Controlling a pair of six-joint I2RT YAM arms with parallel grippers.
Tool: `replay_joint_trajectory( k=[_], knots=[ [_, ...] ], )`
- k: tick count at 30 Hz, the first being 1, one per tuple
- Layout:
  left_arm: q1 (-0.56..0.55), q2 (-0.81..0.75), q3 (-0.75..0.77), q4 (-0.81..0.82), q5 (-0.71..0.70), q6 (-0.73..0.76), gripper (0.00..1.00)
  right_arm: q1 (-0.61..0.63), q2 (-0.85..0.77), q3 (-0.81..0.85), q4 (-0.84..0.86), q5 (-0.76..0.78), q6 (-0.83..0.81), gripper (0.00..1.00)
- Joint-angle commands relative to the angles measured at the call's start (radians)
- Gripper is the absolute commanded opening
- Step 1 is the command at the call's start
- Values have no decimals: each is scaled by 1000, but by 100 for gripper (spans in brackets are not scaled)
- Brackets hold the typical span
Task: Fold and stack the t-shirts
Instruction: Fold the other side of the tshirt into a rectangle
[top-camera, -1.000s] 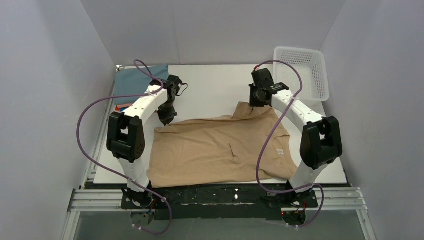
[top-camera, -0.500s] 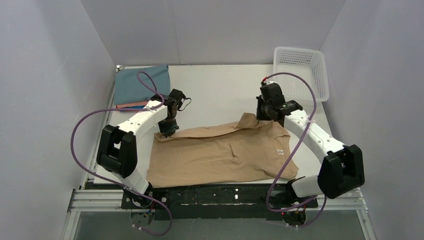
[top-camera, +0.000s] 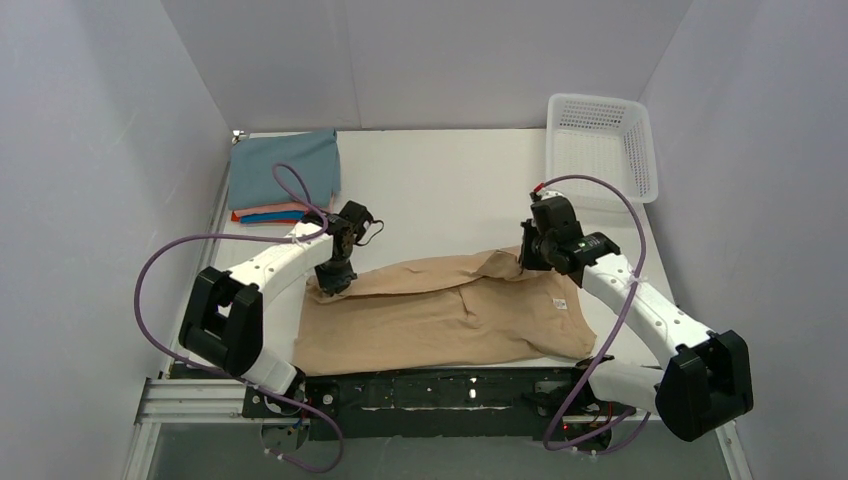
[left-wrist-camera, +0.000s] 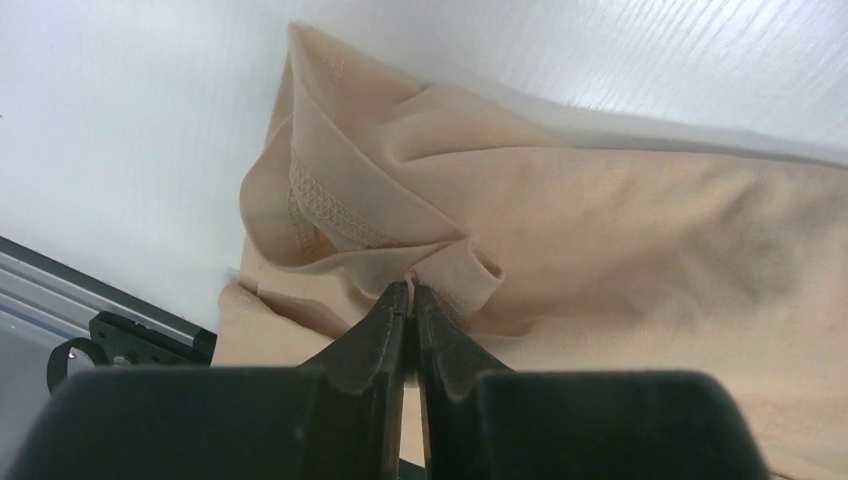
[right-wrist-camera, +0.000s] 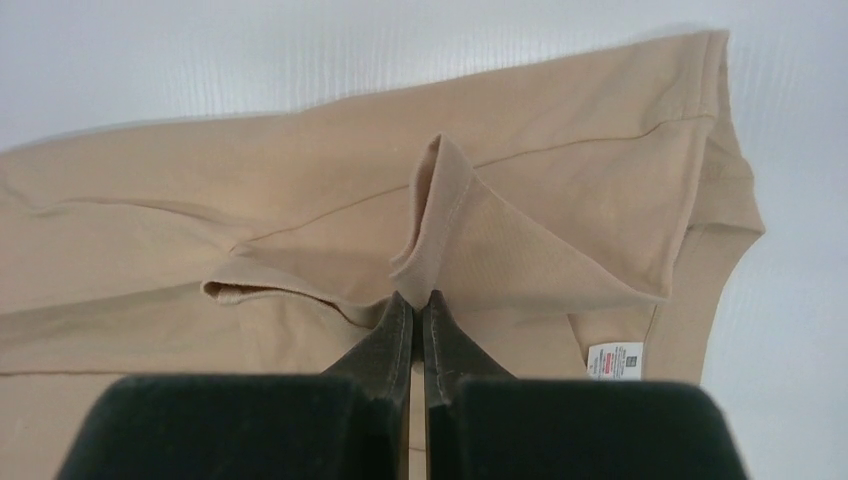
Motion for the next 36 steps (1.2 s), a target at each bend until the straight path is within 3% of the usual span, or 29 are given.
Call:
replay_joint_trajectory(
  k=[1, 4, 7, 12, 15, 16, 21, 28, 31, 36],
  knots=[
    [-20, -19, -65, -113, -39, -59, 9, 9, -18, -70, 23, -42, 32, 3],
    [-25, -24, -93, -115, -17, -59, 25, 18, -26, -109, 4, -50, 62, 22],
    [-28, -85, -133, -162, -16, -58, 46, 41, -80, -139, -128, -31, 139, 41],
    [-38, -308, -190, -308, 26, -86, 60, 91, -336, -191, -398, -82, 326, 56],
    [-46, -438, -180, -328, 13, -80, 94, 91, -491, -193, -438, -105, 354, 77],
    [-49, -460, -157, -333, 5, -73, 98, 91, -525, -179, -440, -98, 349, 79],
    [-52, -362, -47, -181, 112, 11, 98, 91, -538, -132, -285, -38, 297, 83],
    [-59, -8, 120, 13, 329, 54, 98, 90, -263, -140, 40, -89, 304, 86],
    [-65, 98, 150, 62, 366, 79, 98, 84, -149, -144, 94, -93, 302, 86],
    [-66, 183, 136, 10, 319, 89, 98, 63, -53, -187, 116, -83, 315, 86]
  ],
)
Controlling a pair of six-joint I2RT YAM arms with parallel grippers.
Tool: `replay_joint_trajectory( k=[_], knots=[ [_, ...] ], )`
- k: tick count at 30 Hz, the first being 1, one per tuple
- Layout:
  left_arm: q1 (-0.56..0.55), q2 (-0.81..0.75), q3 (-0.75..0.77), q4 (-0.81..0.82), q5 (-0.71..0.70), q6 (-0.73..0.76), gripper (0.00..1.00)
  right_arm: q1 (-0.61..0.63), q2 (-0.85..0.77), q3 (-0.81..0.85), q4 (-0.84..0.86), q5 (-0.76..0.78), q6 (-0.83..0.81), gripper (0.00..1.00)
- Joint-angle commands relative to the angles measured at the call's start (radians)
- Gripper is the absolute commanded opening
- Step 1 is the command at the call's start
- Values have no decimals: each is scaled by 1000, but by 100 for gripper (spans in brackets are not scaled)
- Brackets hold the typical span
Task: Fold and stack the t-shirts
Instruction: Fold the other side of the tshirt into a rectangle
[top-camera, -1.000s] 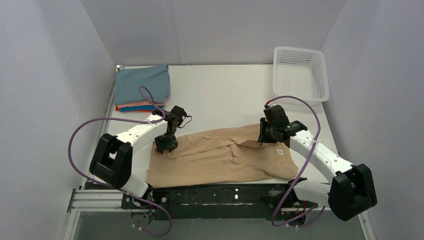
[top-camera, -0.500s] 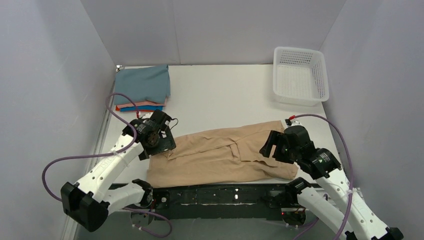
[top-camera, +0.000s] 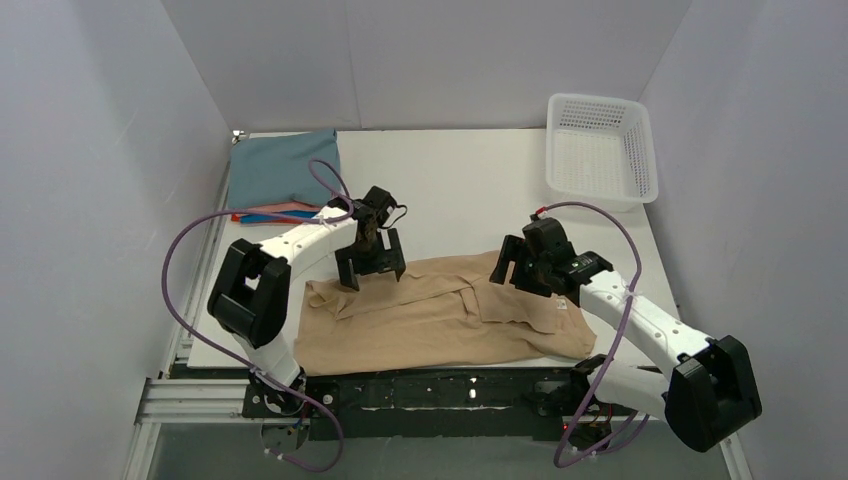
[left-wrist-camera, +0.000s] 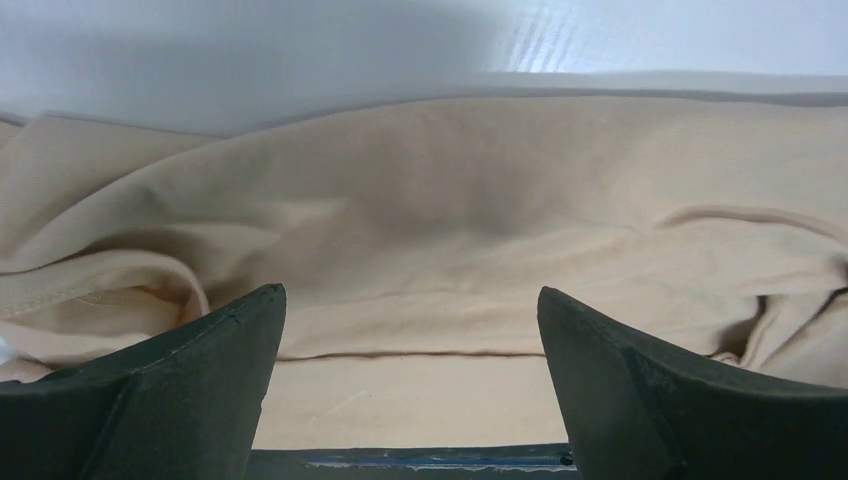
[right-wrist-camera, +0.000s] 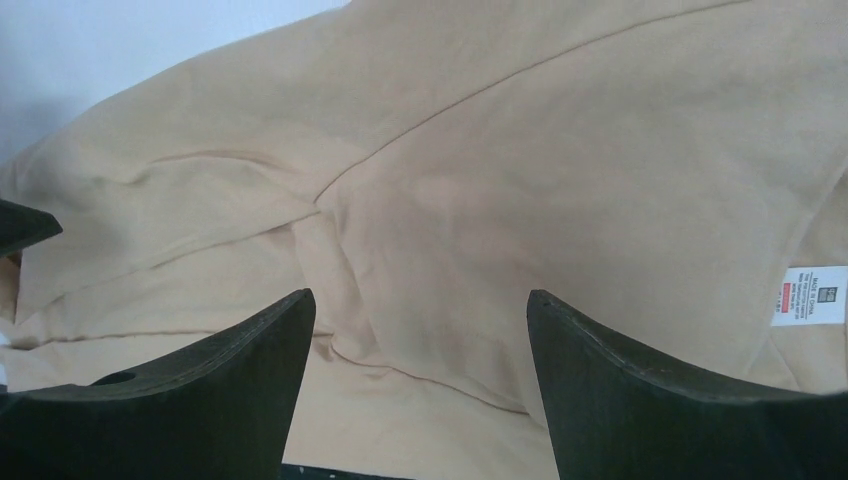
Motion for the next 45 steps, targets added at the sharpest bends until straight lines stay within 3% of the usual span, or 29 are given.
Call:
replay_joint_trajectory(
  k=[1, 8, 16, 21, 24, 29, 38, 42, 45],
  knots=[
    [-4, 17, -34, -147, -39, 30, 98, -23, 34, -30, 90, -2, 14, 86],
    [8, -127, -195, -347, -331, 24, 98, -48, 35, -99, 74, 13, 2, 86],
    [19, -451, -413, -543, -421, -193, 98, -65, 17, -147, 25, 28, -5, 86],
    [25, -538, -397, -481, -420, -170, 98, -68, -52, -123, -8, 37, -24, 86],
    [75, -538, -375, -360, -383, -115, 98, -67, -82, -113, -7, 34, -36, 86],
    [197, -468, -354, -102, -149, -10, 98, -67, -65, -115, 11, 24, -37, 86],
    [240, -216, -234, -163, -229, 54, 97, -69, 6, -115, 47, 14, -35, 86],
    [308, -198, -263, -178, -253, 49, 84, -72, 21, -117, 49, 20, -37, 86],
    [361, -207, -299, -165, -257, 49, 67, -73, 33, -118, 47, 20, -36, 86]
  ],
)
